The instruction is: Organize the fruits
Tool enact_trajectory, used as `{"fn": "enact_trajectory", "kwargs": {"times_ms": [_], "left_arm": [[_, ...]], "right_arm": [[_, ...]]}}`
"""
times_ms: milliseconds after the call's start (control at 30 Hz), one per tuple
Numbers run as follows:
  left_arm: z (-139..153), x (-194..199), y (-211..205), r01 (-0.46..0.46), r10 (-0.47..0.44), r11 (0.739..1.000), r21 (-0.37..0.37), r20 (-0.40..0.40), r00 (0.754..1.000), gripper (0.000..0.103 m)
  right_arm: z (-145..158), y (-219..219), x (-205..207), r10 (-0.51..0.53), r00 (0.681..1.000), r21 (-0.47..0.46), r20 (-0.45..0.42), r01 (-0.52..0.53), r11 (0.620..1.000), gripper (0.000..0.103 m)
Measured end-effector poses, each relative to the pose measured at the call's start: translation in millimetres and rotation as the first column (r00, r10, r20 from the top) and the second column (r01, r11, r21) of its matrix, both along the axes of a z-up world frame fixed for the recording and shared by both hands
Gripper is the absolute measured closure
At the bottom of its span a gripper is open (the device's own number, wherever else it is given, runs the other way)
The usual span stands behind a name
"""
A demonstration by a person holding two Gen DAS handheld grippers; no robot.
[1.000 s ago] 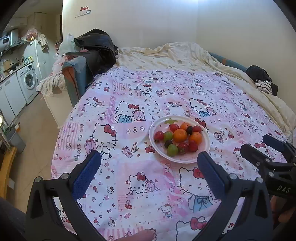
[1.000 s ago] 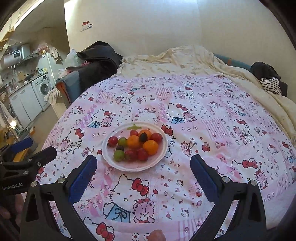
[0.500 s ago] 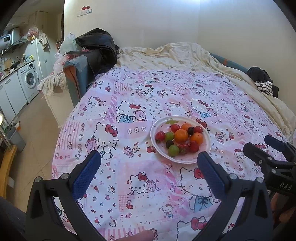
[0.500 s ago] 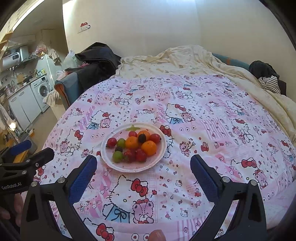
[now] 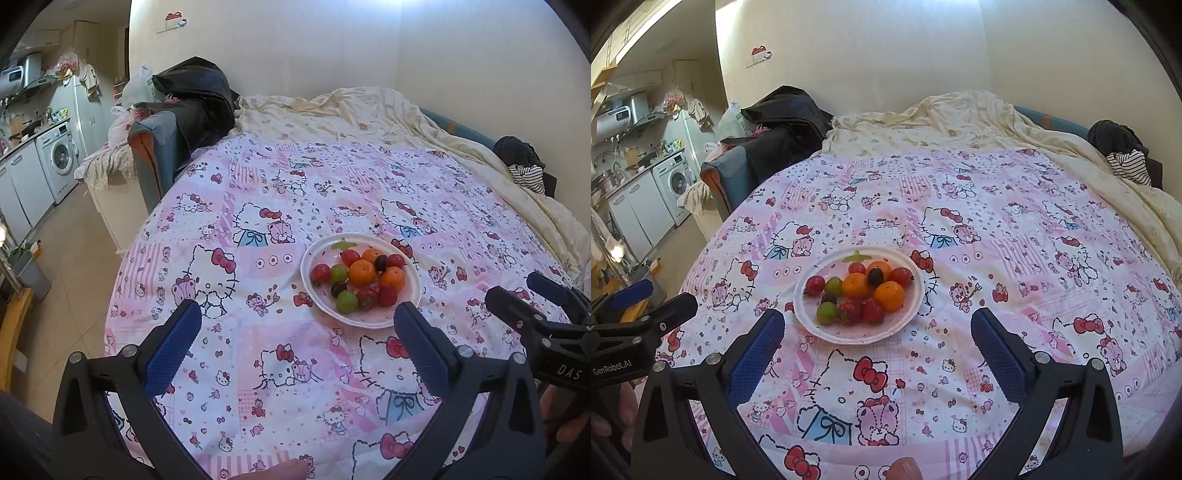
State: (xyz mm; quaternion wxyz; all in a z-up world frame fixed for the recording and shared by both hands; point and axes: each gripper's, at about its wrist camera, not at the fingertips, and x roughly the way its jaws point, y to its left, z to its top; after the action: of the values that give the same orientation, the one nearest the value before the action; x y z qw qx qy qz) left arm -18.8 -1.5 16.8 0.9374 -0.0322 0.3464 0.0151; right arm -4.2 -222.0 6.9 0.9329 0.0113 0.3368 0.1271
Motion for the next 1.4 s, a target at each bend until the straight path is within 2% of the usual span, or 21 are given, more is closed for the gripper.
{"fn": "enact_trajectory", "kwargs": {"times_ms": [1400], "left_arm": [[1.0, -2.7, 0.8, -0.002, 0.002, 1.000, -0.006, 0.010, 1.000, 0.000]], "right_arm": [[5.6, 6.3, -6.0, -0.001, 1.000, 0.006, 0.023, 0.001, 1.000, 0.000]]}}
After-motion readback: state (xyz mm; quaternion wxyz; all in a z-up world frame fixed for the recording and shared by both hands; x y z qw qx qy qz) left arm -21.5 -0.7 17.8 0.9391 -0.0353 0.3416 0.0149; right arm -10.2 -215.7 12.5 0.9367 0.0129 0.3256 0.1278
